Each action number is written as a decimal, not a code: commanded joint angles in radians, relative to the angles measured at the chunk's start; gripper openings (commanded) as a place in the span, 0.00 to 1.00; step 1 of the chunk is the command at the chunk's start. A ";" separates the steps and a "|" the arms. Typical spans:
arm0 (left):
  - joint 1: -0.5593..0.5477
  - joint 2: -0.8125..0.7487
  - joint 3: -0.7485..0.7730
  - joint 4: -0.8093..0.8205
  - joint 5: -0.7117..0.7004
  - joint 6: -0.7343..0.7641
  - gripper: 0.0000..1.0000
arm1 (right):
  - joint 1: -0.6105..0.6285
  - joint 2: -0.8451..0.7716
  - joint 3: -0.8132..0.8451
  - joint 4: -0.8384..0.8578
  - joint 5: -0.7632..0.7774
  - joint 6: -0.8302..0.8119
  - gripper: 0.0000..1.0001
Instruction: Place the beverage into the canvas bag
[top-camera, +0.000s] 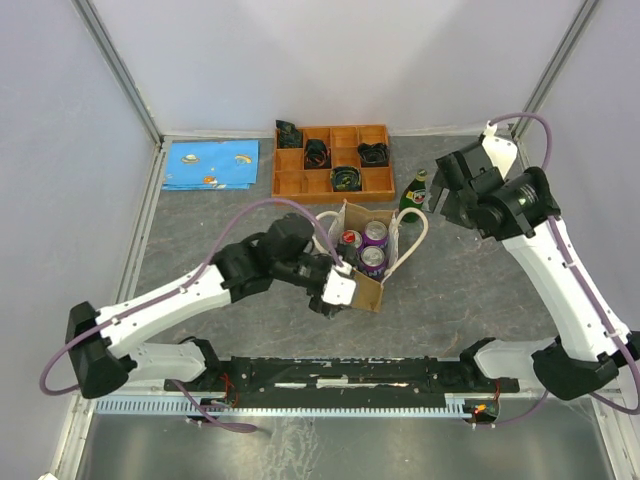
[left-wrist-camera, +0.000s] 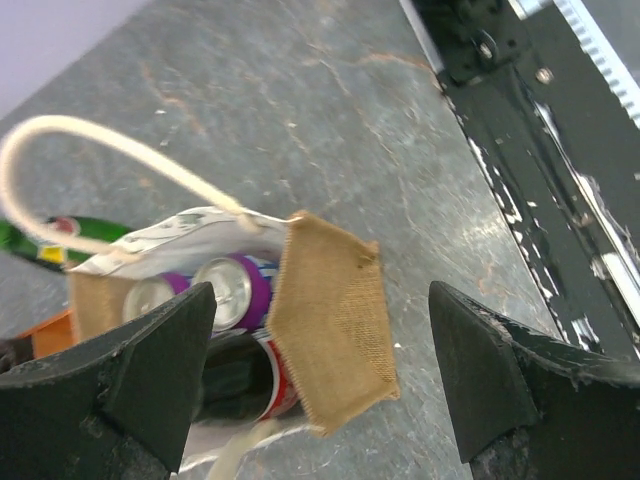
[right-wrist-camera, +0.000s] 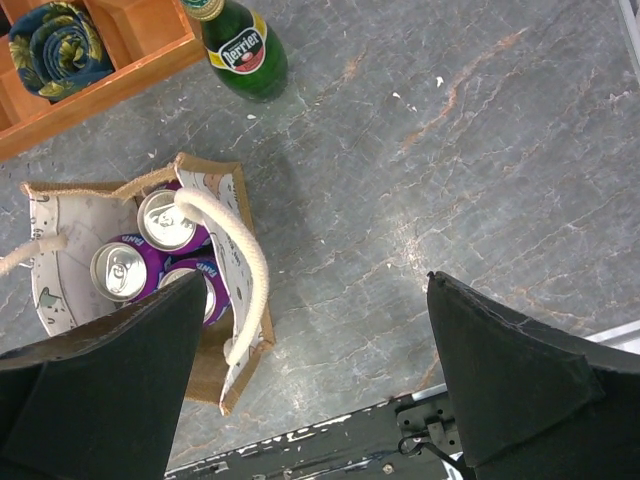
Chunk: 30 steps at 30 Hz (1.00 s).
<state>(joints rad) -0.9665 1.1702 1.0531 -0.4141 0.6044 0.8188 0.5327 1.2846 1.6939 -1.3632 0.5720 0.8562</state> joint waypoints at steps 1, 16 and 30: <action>-0.027 0.072 -0.037 0.042 -0.008 0.170 0.92 | -0.019 -0.044 0.008 0.035 -0.022 -0.046 0.99; -0.039 0.247 -0.048 0.260 -0.144 0.073 0.92 | -0.091 -0.069 -0.067 0.070 -0.091 -0.081 0.99; -0.049 0.223 -0.075 0.185 -0.119 0.026 0.51 | -0.170 0.021 0.015 0.135 -0.157 -0.160 0.99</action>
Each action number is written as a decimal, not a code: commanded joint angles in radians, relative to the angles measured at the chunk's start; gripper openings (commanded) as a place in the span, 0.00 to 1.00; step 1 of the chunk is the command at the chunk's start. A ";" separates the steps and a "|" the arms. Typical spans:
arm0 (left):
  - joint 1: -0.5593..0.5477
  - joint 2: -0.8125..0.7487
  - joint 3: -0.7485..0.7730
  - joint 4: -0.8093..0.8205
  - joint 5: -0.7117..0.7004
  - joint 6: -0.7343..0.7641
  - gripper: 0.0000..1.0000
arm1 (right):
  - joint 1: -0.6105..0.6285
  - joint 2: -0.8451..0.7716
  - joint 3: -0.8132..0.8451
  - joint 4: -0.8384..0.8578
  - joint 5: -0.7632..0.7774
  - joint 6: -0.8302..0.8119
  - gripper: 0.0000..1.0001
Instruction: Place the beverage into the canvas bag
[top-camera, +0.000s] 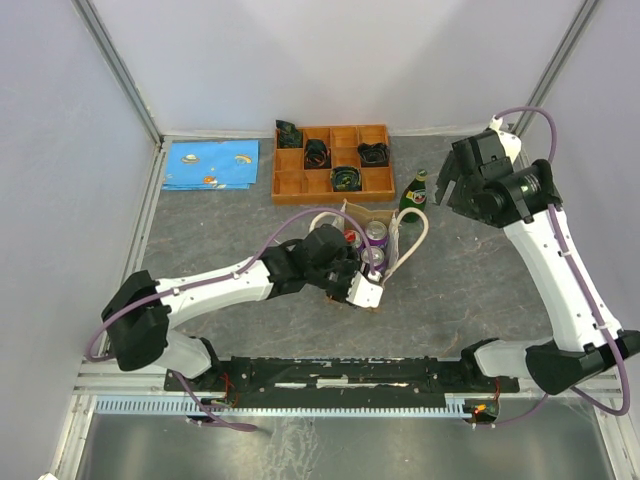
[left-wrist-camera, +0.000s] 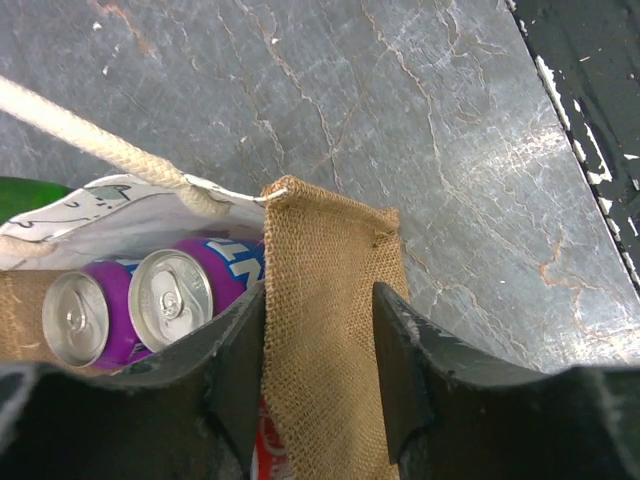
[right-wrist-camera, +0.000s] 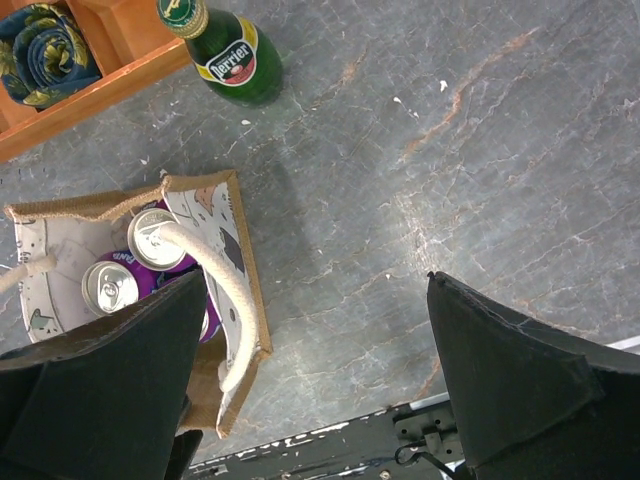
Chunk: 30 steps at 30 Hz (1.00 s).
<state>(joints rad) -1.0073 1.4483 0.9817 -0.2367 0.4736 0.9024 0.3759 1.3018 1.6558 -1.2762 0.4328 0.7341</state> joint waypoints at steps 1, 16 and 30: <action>-0.012 -0.063 -0.005 0.001 0.012 -0.059 0.50 | -0.014 0.006 0.052 0.052 -0.020 -0.040 0.99; -0.101 -0.143 -0.056 -0.052 -0.043 -0.156 0.42 | -0.091 0.168 0.093 0.204 -0.061 -0.136 0.99; -0.106 -0.149 -0.059 -0.053 -0.072 -0.160 0.42 | -0.134 0.502 0.428 0.074 -0.161 -0.237 0.81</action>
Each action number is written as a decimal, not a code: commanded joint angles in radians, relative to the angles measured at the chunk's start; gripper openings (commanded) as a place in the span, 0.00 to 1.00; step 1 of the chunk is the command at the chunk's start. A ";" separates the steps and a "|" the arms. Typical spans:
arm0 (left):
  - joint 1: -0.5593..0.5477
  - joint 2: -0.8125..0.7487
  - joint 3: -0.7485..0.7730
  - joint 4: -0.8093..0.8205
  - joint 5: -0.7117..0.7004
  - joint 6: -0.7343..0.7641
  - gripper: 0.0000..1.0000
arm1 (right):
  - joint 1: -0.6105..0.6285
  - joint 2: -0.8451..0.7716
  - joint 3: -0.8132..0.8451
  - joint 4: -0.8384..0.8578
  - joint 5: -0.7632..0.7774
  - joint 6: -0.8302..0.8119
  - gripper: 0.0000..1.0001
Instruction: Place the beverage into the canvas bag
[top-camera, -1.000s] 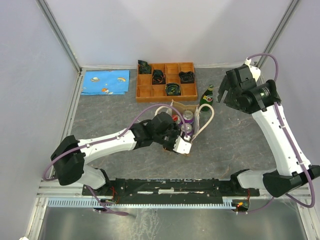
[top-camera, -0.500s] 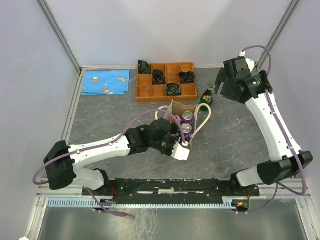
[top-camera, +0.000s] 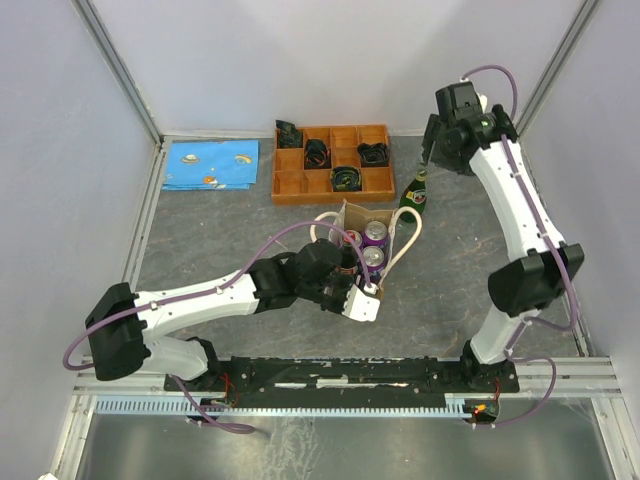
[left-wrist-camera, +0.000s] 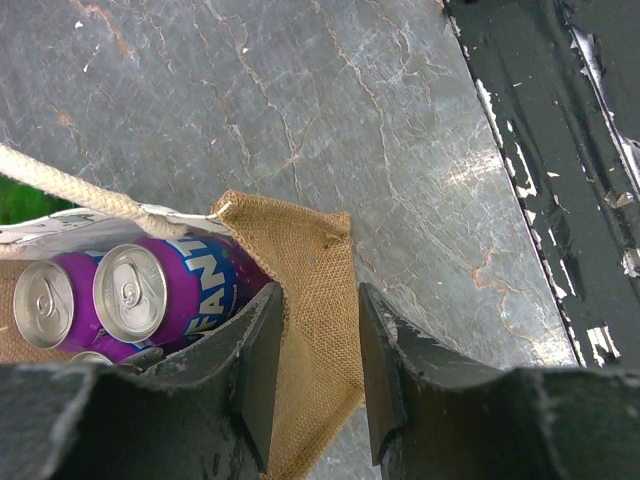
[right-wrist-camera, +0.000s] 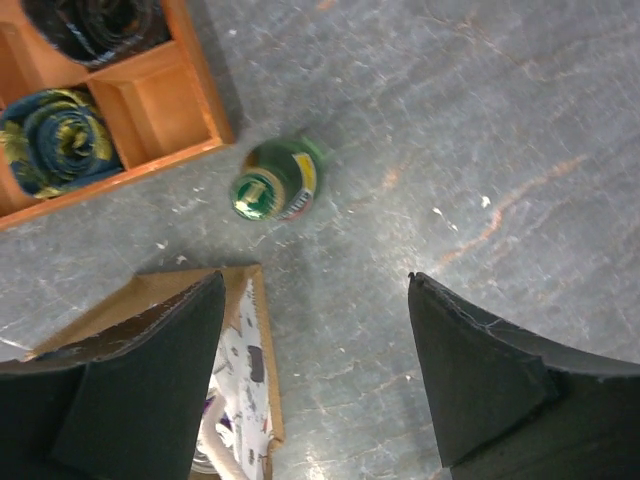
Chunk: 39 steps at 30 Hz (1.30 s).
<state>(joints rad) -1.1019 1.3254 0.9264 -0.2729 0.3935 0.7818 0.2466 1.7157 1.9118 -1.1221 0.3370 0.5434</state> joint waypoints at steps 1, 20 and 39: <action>-0.010 -0.026 -0.003 -0.018 0.008 -0.037 0.42 | -0.004 0.129 0.235 -0.122 -0.084 -0.050 0.80; -0.010 -0.021 -0.034 0.002 -0.017 -0.035 0.42 | 0.022 -0.054 -0.270 0.382 -0.006 -0.168 0.84; -0.011 0.017 -0.003 -0.034 -0.042 0.005 0.41 | 0.021 0.397 0.474 -0.270 -0.105 -0.155 0.71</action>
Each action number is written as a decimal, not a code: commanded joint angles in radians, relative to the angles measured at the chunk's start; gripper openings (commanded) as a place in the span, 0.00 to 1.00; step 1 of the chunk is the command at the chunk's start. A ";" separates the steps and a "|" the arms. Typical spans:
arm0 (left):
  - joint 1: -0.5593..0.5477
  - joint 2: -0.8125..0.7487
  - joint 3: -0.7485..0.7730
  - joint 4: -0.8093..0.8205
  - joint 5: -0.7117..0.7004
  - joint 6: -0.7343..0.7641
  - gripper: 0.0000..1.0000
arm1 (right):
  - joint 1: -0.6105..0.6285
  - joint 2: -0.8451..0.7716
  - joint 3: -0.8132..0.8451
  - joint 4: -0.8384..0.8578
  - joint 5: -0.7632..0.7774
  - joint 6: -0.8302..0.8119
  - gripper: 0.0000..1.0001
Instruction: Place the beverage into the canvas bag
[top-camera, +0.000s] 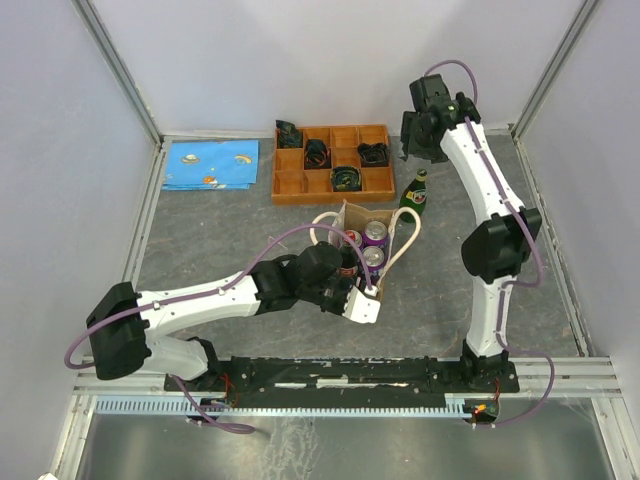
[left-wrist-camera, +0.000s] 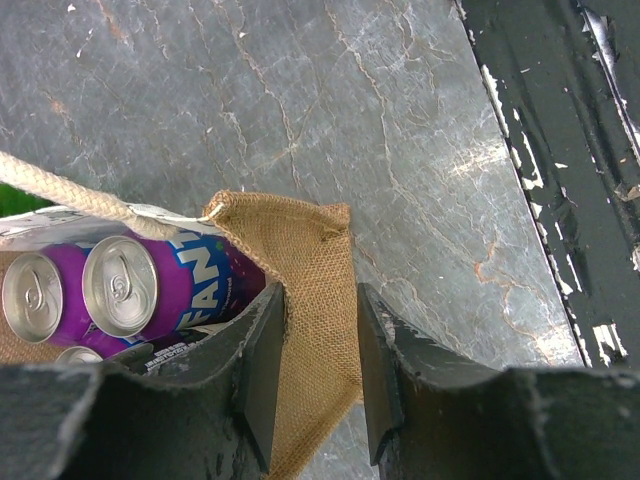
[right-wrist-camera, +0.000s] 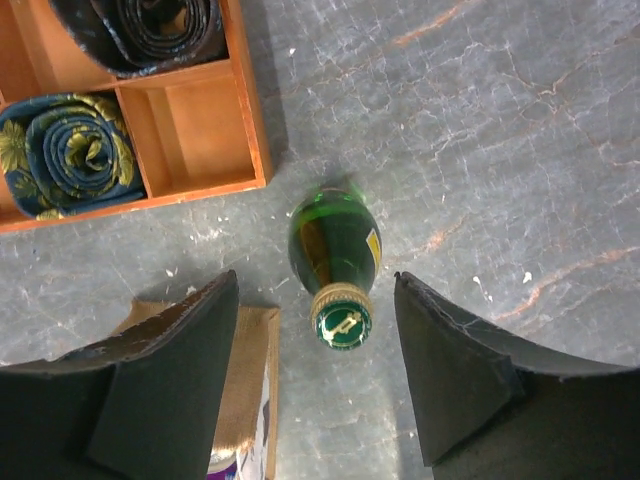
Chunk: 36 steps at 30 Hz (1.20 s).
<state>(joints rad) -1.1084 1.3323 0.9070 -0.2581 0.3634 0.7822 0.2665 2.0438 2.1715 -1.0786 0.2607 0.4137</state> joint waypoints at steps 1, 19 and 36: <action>-0.005 0.010 0.014 -0.049 -0.010 0.005 0.41 | -0.001 0.090 0.252 -0.354 -0.030 -0.031 0.70; -0.003 0.000 -0.008 -0.049 0.006 0.023 0.40 | -0.046 0.203 0.384 -0.488 -0.101 -0.037 0.61; -0.004 0.031 0.000 -0.036 0.005 0.023 0.39 | -0.055 0.280 0.465 -0.454 -0.147 -0.048 0.58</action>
<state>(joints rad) -1.1084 1.3392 0.9066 -0.2592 0.3645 0.7834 0.2150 2.3222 2.5622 -1.5490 0.1204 0.3828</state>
